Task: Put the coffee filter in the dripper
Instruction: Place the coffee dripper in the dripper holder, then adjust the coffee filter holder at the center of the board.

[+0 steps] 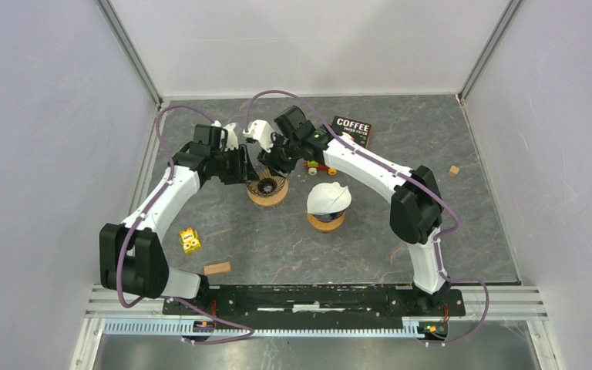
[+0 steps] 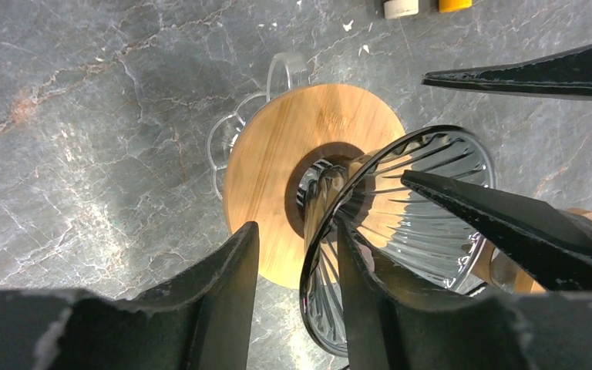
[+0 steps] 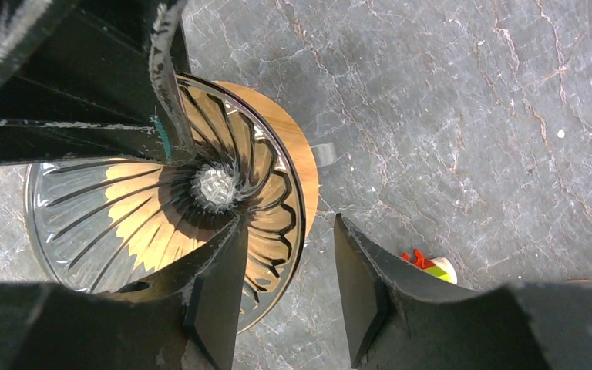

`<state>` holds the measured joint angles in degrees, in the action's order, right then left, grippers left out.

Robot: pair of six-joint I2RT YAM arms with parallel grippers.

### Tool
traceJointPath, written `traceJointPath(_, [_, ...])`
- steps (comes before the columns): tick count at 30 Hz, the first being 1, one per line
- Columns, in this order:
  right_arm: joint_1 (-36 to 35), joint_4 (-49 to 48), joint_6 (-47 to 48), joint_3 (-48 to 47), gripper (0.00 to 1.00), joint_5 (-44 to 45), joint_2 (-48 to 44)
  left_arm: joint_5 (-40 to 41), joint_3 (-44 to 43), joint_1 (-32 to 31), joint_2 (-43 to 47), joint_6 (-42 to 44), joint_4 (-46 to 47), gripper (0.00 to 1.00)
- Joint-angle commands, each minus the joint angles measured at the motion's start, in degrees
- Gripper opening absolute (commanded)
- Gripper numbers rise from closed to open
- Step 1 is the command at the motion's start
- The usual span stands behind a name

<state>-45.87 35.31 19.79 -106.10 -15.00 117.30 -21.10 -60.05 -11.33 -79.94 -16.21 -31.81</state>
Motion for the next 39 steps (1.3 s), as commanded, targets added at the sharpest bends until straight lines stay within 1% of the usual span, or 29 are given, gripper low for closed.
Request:
traceJointPath(1, [0.34, 0.28, 0.2, -2.88, 0.52, -0.7, -0.04, -0.21, -3.21, 0.13, 0.85, 3.42, -0.71, 0.5])
traceJointPath(6, [0.82, 0.45, 0.16, -3.27, 0.59, -0.71, -1.29, -0.52, -3.71, 0.17, 1.55, 3.29, -1.12, 0.53])
traceJointPath(10, [1.62, 0.81, 0.16, -4.09, 0.67, -1.14, -3.63, -0.5, -5.25, 0.26, 2.76, 4.18, -2.31, 0.58])
traceJointPath(12, [1.99, 0.83, 0.24, -4.52, 0.72, -1.68, -5.29, -0.85, -6.19, 0.35, 3.72, 5.3, -2.79, 0.63])
traceJointPath(15, [2.35, 0.73, 0.34, -4.74, 0.78, -1.73, -8.23, -0.58, -7.81, 0.39, 5.14, 6.92, -3.57, 0.73])
traceJointPath(18, [3.32, 0.64, 0.09, -6.04, 0.79, -1.37, -10.6, -0.02, -9.7, 0.52, 6.44, 7.67, -4.5, 0.8])
traceJointPath(22, [7.58, 0.26, -1.08, -8.75, 0.8, -0.82, -12.77, 0.53, -12.11, 0.78, 7.81, 8.49, -5.18, 0.84])
traceJointPath(25, [13.31, -0.17, -1.98, -9.3, 0.82, -0.01, -13.06, 0.84, -13.77, 0.87, 8.61, 9.23, -5.27, 0.87])
traceJointPath(28, [17.41, -1.8, -1.64, -7.09, 0.84, 3.54, -12.47, 0.51, -15.21, 0.9, 8.97, 9.61, -5.19, 0.88])
traceJointPath(30, [18.63, -3.3, -0.26, -5.5, 0.85, 6.71, -10.82, -0.18, -15.86, 0.87, 9.1, 9.7, -4.82, 0.89])
traceJointPath(34, [19.14, -8.88, 2.09, -2.07, 0.85, 10.96, -7.21, -0.33, -15.82, 0.87, 9.73, 9.96, -2.94, 0.9])
traceJointPath(39, [19.41, -12.04, 5.23, -4.41, 0.84, 14.35, 1.05, 1.72, -15.45, 0.9, 10.2, 11.04, -1.72, 0.9])
